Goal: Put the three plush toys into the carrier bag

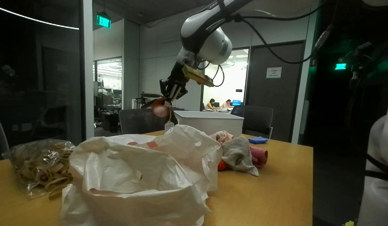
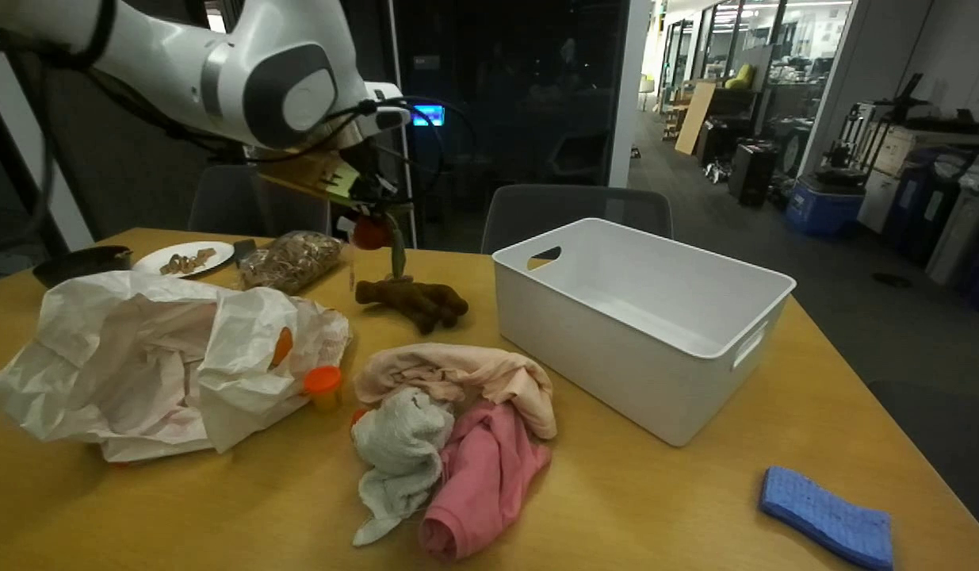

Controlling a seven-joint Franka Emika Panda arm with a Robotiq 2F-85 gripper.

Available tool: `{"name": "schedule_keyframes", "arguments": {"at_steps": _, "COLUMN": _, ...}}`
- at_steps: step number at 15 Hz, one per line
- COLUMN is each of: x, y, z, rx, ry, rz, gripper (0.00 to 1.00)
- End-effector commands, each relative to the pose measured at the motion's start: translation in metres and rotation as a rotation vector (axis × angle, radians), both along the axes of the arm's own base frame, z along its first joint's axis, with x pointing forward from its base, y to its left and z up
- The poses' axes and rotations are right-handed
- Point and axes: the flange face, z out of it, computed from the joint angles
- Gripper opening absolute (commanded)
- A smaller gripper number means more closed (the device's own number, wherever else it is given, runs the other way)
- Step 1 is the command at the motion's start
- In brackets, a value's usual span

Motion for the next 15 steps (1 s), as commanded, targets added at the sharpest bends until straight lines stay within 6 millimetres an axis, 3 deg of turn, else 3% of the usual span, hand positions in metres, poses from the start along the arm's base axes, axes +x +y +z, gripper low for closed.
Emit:
{"name": "schedule_keyframes", "arguments": {"at_steps": 1, "x": -0.077, "y": 0.001, "z": 0.025, "rx": 0.093, "ry": -0.101, "rz": 0.09, "gripper": 0.1}}
{"name": "schedule_keyframes", "arguments": {"at_steps": 4, "x": -0.13, "y": 0.0, "z": 0.035, "rx": 0.142, "ry": -0.176, "rz": 0.183, "gripper": 0.1}}
{"name": "schedule_keyframes", "arguments": {"at_steps": 9, "x": -0.21, "y": 0.001, "z": 0.03, "rx": 0.208, "ry": -0.162, "rz": 0.417, "gripper": 0.1}}
{"name": "schedule_keyframes", "arguments": {"at_steps": 12, "x": -0.239, "y": 0.009, "z": 0.024, "rx": 0.217, "ry": -0.126, "rz": 0.591, "gripper": 0.1}}
{"name": "schedule_keyframes", "arguments": {"at_steps": 15, "x": -0.25, "y": 0.03, "z": 0.014, "rx": 0.231, "ry": -0.068, "rz": 0.756, "gripper": 0.1}}
